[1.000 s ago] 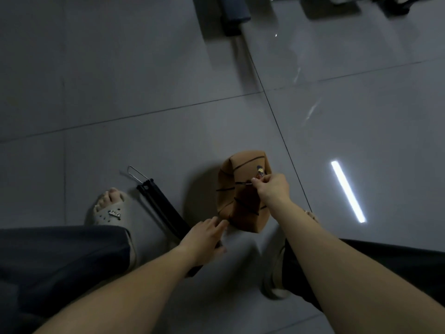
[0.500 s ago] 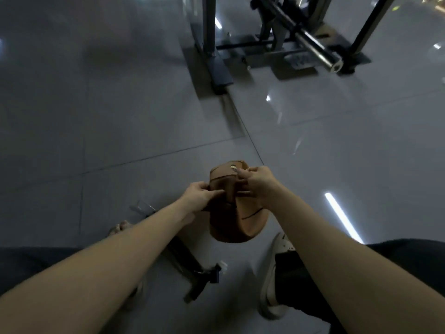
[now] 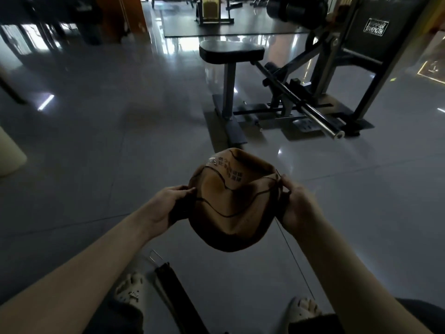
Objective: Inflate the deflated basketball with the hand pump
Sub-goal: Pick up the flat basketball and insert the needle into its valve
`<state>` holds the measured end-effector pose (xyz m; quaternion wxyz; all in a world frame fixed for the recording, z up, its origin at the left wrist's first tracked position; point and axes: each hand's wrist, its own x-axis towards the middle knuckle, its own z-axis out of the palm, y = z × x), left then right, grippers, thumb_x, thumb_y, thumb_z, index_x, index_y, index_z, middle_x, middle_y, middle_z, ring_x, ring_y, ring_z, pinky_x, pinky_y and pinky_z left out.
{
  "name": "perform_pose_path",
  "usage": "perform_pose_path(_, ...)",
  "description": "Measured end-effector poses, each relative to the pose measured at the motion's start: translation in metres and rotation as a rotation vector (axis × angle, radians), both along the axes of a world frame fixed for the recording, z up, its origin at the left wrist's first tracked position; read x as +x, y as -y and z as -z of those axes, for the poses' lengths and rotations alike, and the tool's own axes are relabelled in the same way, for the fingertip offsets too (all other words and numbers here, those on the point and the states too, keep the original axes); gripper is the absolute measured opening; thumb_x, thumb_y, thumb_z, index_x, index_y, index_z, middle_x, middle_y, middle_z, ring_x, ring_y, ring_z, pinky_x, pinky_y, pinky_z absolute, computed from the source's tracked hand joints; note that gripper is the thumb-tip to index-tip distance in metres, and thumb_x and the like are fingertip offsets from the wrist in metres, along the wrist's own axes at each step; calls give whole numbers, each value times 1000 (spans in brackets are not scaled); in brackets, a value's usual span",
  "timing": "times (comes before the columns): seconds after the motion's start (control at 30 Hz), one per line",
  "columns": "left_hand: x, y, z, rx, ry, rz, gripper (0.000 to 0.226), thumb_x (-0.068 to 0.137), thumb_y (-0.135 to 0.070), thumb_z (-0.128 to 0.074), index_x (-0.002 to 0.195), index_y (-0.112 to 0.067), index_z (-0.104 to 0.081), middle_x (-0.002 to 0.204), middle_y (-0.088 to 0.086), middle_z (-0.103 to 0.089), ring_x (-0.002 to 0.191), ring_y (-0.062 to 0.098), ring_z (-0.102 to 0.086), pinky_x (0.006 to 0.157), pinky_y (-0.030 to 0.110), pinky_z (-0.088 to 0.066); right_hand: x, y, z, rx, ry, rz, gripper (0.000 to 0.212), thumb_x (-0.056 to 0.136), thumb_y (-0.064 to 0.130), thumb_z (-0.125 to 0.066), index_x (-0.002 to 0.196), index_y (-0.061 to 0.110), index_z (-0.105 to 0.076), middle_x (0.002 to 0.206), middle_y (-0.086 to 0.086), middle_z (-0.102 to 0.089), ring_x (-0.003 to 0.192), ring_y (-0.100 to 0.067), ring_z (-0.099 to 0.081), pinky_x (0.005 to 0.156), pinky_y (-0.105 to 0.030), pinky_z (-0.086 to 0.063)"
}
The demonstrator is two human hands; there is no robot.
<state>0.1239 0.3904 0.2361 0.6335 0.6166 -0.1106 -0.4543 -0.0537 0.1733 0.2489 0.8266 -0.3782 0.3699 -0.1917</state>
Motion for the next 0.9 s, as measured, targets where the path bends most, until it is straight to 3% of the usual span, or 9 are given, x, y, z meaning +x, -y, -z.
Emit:
perform_pose_path(0.1,-2,5,3,73,-1,27,36,98,-39,-50,101,-9,-67,89,9,-65,79,21,-64,79,34,-52,6,0,3,9,20,38,33,101,28,-46,120,5,-61,94,-11,-66,82,-24,-64,77,-37,-55)
perform_pose_path(0.2,-5,12,9,225,127,53,63,78,-68,-66,108,-13,-72,94,3,-74,85,21,-70,87,38,-55,11,-4,9,-49,-35,-9,27,101,25,-45,113,6,-60,95,-13,-65,84,-27,-62,77,-39,-53)
perform_pose_path(0.3,4,13,23,402,262,-7,72,64,-62,-83,117,-17,-64,102,3,-76,89,21,-74,75,35,-59,13,-9,15,-8,-41,-39,19,102,23,-44,96,10,-57,104,-19,-64,85,-32,-63,75,-41,-55)
perform_pose_path(0.4,15,12,28,415,307,-119,54,77,-51,-79,116,-16,-65,104,4,-74,91,21,-72,69,31,-55,10,-9,19,35,-57,-26,24,103,25,-43,86,11,-51,104,-23,-65,86,-33,-66,74,-43,-57)
perform_pose_path(0.57,14,17,31,375,389,-128,34,86,-46,-73,105,-18,-71,95,0,-76,87,18,-71,65,28,-51,3,-4,19,37,-41,-53,37,105,31,-38,73,12,-46,102,-22,-63,92,-35,-64,79,-45,-57)
perform_pose_path(0.63,13,18,33,373,404,-145,31,87,-45,-72,101,-16,-73,94,1,-76,86,18,-71,65,28,-52,3,-4,18,10,-35,-115,38,104,31,-38,72,13,-48,99,-19,-65,92,-32,-65,85,-45,-55)
perform_pose_path(0.73,5,20,29,346,443,-167,25,88,-38,-73,96,-14,-74,91,1,-76,85,17,-71,65,25,-52,2,-6,23,-46,-111,-205,34,101,33,-45,73,15,-55,91,-12,-65,87,-24,-66,79,-39,-52)
perform_pose_path(0.9,-13,26,27,171,590,-146,9,87,-24,-76,96,-24,-73,86,-8,-76,81,9,-72,69,23,-56,-1,-5,35,-49,-224,-92,26,98,31,-53,83,13,-64,90,-11,-67,87,-26,-65,74,-37,-51)
